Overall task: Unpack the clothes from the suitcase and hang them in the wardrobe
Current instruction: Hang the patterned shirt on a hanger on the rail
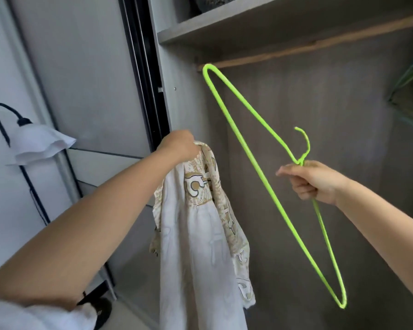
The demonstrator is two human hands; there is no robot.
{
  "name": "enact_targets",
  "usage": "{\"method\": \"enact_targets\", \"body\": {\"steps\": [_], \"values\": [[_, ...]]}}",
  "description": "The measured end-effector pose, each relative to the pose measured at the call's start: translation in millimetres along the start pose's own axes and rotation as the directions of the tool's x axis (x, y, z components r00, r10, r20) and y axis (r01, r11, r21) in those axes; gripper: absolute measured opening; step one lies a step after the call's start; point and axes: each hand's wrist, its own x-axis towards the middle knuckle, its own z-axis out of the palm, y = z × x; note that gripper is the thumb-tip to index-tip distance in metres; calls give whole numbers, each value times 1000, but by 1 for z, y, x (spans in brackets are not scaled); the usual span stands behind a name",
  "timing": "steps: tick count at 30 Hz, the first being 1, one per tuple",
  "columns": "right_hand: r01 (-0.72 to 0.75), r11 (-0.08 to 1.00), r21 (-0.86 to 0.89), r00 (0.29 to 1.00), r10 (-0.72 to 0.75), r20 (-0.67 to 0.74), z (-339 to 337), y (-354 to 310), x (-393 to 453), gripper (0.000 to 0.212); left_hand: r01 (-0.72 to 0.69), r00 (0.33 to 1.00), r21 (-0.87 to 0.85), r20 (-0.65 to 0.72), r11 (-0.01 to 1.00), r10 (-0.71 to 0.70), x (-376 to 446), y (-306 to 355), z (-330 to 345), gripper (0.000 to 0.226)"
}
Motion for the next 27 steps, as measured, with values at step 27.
{"method": "enact_targets", "body": {"steps": [27], "values": [[46,667,-744,982,-167,-90,86,-60,3,38,87,996,237,6,968,-91,-1,-68,20,25]]}}
